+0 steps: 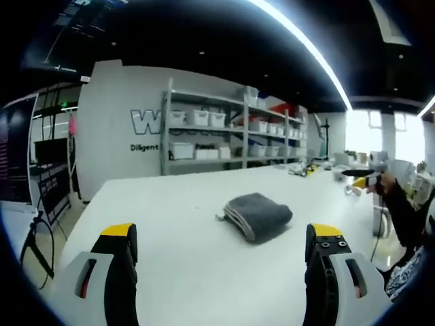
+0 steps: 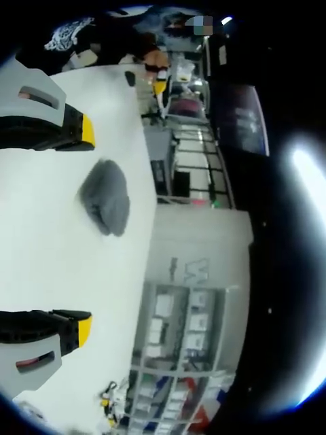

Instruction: Open the folded towel by lifting each exposed corner and separating the folded layers until the towel lies flat within the target outline without major curled edges

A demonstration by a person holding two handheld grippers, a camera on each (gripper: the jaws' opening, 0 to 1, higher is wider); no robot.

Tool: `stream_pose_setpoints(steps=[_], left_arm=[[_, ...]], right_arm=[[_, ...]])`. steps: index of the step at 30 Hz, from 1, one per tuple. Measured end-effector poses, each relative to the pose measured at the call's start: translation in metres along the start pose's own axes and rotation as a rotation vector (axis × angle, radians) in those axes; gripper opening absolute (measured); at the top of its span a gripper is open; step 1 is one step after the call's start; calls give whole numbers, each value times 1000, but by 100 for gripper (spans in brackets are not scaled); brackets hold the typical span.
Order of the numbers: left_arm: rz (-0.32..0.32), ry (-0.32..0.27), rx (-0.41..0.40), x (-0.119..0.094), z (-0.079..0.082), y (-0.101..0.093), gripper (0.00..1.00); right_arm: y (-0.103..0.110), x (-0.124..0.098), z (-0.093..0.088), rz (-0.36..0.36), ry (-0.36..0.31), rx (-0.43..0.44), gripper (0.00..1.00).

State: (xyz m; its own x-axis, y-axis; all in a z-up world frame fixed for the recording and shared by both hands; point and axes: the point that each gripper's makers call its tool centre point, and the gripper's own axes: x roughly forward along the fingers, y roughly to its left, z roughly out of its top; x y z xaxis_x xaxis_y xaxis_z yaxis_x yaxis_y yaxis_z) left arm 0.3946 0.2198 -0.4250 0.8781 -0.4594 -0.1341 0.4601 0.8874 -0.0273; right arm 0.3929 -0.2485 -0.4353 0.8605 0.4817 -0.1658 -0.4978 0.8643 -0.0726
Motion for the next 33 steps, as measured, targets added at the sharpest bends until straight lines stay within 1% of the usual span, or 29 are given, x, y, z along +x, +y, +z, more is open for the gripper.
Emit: stream_pose_setpoints(steps=[3,12,20,23,33], left_arm=[[-4,10,-3,1,0,1,100],[-15,19,-4,4,8,2,100],[-28,56,16,10,7,-2,100],[-35,64,15,11,7,-3,100],[-37,74,-1,16,17,-2,100]], right_arm=[[0,1,2,9,10,-7,99],[-1,2,4,17,33,-25,99],[1,5,9,28,48,-48,99],[1,5,12,29,42,-50,98],[-4,9,20,47,54,-46,98]])
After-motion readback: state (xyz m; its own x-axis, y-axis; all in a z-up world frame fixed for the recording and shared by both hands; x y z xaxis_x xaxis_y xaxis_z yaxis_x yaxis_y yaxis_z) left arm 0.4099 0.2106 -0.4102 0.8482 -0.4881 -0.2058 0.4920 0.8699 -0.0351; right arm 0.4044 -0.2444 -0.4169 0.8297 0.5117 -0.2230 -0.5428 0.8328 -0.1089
